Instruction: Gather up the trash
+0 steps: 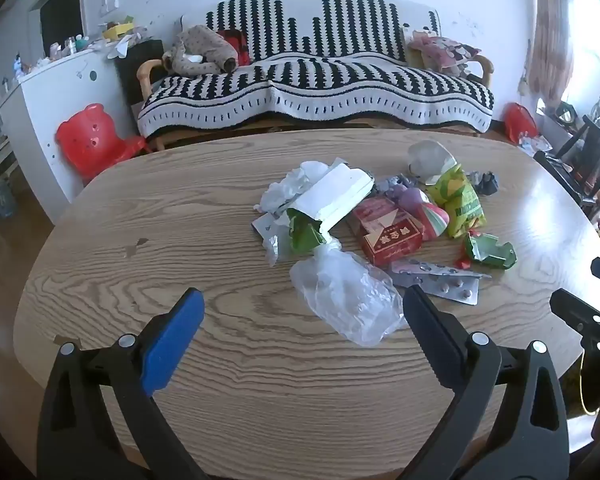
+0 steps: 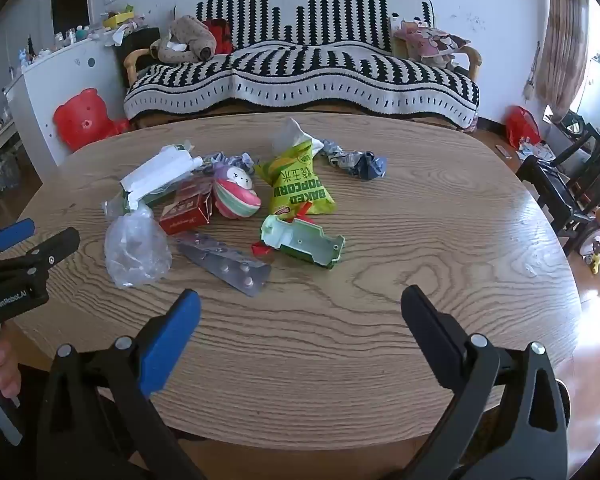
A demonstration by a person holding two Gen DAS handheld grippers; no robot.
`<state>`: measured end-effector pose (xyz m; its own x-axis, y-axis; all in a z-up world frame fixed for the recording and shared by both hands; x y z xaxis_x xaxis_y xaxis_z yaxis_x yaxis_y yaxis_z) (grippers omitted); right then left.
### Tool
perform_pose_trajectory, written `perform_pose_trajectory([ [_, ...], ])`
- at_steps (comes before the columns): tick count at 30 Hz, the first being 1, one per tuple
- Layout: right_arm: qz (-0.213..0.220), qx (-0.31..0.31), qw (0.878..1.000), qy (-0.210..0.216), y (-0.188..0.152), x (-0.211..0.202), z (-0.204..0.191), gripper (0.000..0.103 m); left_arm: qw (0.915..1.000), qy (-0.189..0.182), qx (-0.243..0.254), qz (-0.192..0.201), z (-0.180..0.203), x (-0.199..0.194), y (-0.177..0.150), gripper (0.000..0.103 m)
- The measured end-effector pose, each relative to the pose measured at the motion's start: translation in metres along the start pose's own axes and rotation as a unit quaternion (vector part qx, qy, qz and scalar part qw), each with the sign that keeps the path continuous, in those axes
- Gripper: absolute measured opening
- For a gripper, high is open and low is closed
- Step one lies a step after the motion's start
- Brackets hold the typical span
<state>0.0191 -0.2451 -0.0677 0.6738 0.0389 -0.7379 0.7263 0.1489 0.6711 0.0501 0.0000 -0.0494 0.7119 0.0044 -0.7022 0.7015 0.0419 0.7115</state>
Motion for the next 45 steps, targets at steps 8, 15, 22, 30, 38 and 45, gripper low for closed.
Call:
perform_pose_trajectory([
  [8,0.0,-0.003,1.0,0.0,0.0003,-0.0009,-0.0018,0.097,1.0,0.001,-0.001,0.0,-0.0003,0.0009,0.0008,0.097],
  [15,0.003,0.002,1.0,0.005,-0.0001,-0.0035,0.0004,0.097,1.0,-0.003,0.0,0.001,0.0011,0.0007,-0.0002,0.097],
  [22,0.004,0.003,1.0,0.004,-0.0004,-0.002,-0.0005,0.097,1.0,-0.002,0.001,0.001,0.0007,0.0003,0.0003,0.097],
  [30,0.003,0.003,1.0,0.005,-0.0003,-0.0025,-0.0006,0.097,1.0,-0.004,0.002,0.001,0.0045,-0.0019,0.0021,0.097],
  [38,0.004,0.003,1.0,0.005,-0.0003,-0.0022,-0.0007,0.097,1.0,-0.003,0.003,0.002,0.0049,-0.0018,0.0003,0.097],
  [45,0.004,0.003,1.0,0.005,-0.0004,-0.0023,-0.001,0.097,1.0,-0.003,0.003,0.002,0.0049,-0.0017,0.0002,0.097],
])
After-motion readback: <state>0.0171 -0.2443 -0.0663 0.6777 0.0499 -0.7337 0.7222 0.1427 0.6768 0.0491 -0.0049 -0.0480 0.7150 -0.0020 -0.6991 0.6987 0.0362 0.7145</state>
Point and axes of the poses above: each gripper's, at about its wrist camera, not at the fingertips, and x roughly the way its jaws point, z to its right, y to its top, the point moved 7 cm from there along x, roughly the way its jaws point, and after that the axes turned 7 degrees about -x, right-handed, at the moved point
